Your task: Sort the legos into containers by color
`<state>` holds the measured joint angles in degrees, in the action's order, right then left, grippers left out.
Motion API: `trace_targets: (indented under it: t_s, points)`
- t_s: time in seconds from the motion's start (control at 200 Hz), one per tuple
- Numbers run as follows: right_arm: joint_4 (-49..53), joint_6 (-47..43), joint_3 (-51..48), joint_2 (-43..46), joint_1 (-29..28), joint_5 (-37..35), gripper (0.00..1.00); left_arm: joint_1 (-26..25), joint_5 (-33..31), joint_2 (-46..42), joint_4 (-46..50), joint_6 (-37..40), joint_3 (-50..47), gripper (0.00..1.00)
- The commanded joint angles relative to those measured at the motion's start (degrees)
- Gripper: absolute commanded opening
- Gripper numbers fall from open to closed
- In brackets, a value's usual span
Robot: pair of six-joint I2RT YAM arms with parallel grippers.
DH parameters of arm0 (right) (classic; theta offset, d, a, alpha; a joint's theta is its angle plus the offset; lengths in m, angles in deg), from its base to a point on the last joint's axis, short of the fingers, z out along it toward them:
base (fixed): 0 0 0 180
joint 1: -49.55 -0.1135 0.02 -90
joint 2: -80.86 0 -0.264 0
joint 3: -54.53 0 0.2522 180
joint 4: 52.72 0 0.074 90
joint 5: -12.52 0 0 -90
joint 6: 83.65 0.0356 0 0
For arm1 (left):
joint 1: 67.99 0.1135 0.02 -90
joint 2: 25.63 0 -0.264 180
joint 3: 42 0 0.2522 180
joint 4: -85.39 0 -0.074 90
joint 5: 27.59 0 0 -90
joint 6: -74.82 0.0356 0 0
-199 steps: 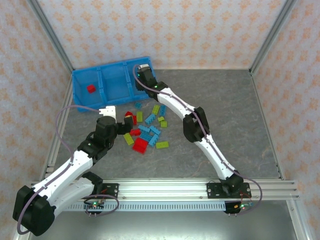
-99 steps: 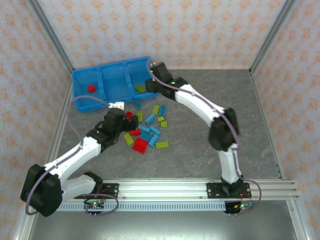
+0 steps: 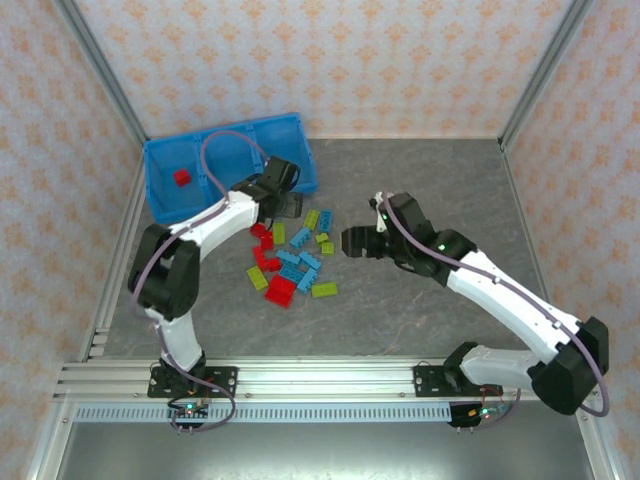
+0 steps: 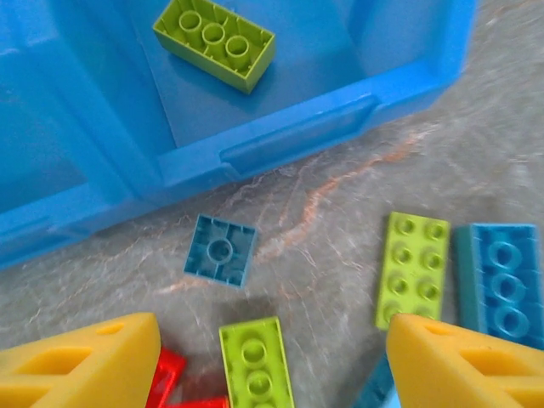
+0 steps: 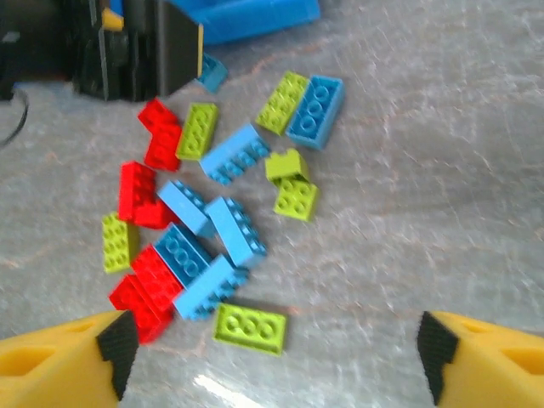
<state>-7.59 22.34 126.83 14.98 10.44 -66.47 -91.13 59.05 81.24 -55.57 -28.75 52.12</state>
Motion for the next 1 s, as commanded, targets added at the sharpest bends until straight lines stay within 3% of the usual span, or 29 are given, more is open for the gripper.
trace_targets:
  t_s: [0.0,0.115,0.275,0.576,0.736,0.866,0.996]
  points:
    - [-0.15,1.18,-0.86,4.20,-0.19,-3.20,0.94,1.28,0.21,4.58,4.55,1.73,3.23,0.71]
    - [-0.35,0.23,-0.59,4.46,-0.17,-3.49,1.00,1.69,-0.97,7.48,3.65,2.00,4.45,0.71]
    - [-0.52,-0.09,0.42,2.73,-0.17,-3.07,0.99,2.69,-1.81,10.80,2.30,2.56,5.54,0.71]
    - [-0.53,0.50,1.56,0.88,-0.18,-3.17,0.99,3.98,0.73,15.23,1.66,3.02,7.91,0.61]
    - [-0.39,0.88,2.28,0.04,-0.17,-2.74,0.99,3.98,1.78,15.31,1.09,3.14,7.18,0.44]
    - [-0.44,1.33,2.62,-0.52,-0.17,-2.78,0.99,3.98,6.13,12.37,-0.71,4.54,4.27,0.30]
    - [-1.12,1.93,2.55,-0.69,-0.20,-2.83,0.99,3.89,9.33,6.01,-1.88,4.64,-0.11,0.25]
